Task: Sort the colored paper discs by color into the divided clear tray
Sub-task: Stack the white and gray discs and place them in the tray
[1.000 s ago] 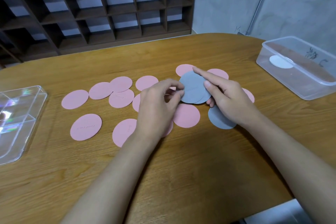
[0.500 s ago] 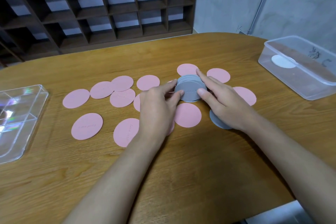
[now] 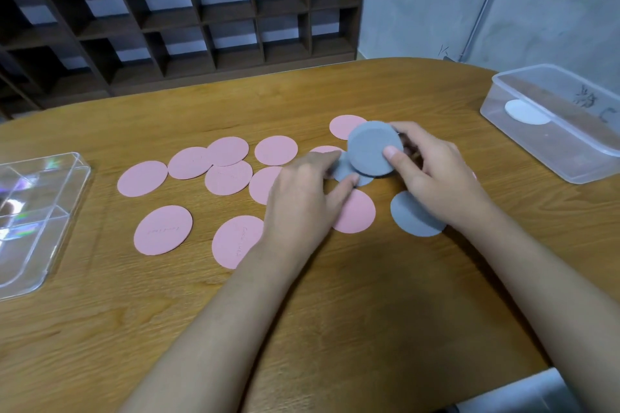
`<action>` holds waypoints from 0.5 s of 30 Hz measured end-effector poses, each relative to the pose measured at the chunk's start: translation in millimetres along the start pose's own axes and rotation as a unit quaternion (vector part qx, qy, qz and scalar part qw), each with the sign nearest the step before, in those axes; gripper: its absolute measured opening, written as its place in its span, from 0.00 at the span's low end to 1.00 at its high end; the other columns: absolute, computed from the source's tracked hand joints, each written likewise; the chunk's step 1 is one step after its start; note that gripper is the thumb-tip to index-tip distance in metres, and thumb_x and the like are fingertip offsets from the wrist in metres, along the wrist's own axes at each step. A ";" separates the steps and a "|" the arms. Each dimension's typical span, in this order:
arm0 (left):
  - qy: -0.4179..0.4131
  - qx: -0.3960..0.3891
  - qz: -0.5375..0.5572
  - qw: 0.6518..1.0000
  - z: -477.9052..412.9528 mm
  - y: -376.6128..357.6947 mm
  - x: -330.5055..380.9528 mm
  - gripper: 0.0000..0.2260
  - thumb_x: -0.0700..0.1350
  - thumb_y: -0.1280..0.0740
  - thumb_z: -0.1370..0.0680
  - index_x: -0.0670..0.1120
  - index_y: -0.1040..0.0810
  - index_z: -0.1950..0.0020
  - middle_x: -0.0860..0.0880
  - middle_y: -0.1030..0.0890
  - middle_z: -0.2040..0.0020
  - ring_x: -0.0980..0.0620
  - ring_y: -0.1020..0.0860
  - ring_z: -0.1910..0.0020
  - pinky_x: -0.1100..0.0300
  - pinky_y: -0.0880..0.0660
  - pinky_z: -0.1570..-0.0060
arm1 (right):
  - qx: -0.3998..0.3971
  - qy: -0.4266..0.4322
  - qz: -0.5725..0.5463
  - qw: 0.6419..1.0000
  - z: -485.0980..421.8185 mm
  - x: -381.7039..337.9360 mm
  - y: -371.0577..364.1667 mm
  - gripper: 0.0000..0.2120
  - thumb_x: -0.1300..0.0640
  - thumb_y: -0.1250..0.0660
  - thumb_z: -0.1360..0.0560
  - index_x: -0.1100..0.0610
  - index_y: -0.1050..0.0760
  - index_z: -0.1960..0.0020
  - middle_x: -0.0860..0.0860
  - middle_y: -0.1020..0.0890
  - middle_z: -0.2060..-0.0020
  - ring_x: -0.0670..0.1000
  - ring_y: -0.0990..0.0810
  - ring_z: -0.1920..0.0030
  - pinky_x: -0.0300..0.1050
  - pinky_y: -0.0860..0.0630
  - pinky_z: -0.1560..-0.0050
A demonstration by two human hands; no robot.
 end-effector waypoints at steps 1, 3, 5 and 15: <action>-0.014 -0.027 -0.006 1.000 -0.4 -2.6 -1.0 0.15 0.53 0.27 0.22 0.46 0.15 0.39 0.50 0.14 0.44 0.49 0.18 0.44 0.48 0.22 0.46 | 0.018 -0.013 -0.005 1.000 -1.2 3.1 3.4 0.13 0.55 0.36 0.16 0.51 0.24 0.32 0.50 0.17 0.50 0.47 0.21 0.53 0.36 0.28 0.53; -0.038 -0.075 -0.038 0.996 -0.2 -6.0 0.5 0.17 0.54 0.28 0.21 0.46 0.15 0.38 0.49 0.16 0.36 0.48 0.21 0.35 0.45 0.24 0.40 | 0.047 -0.035 -0.017 0.998 -2.7 7.8 7.7 0.13 0.55 0.36 0.16 0.51 0.24 0.33 0.50 0.16 0.51 0.45 0.22 0.53 0.35 0.28 0.52; -0.043 -0.098 -0.074 0.992 0.1 -7.3 2.6 0.19 0.57 0.29 0.20 0.49 0.17 0.33 0.51 0.20 0.30 0.49 0.25 0.29 0.44 0.27 0.34 | 0.063 -0.050 -0.023 0.997 -3.1 10.9 8.5 0.12 0.55 0.36 0.16 0.51 0.23 0.33 0.51 0.16 0.52 0.44 0.22 0.54 0.32 0.29 0.53; 0.062 -0.036 -0.089 0.993 -6.5 0.3 1.9 0.19 0.63 0.25 0.27 0.51 0.20 0.46 0.53 0.17 0.47 0.49 0.21 0.47 0.51 0.24 0.51 | 0.045 -0.054 -0.004 0.998 -0.9 2.2 4.6 0.13 0.56 0.36 0.16 0.53 0.23 0.32 0.39 0.20 0.56 0.32 0.24 0.56 0.25 0.31 0.56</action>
Point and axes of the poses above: each hand's wrist, its own z-axis away from the middle knuckle, its own y-axis out of the back of the hand, x = y × z, the point moved 3 cm from there along -z, towards the middle knuckle
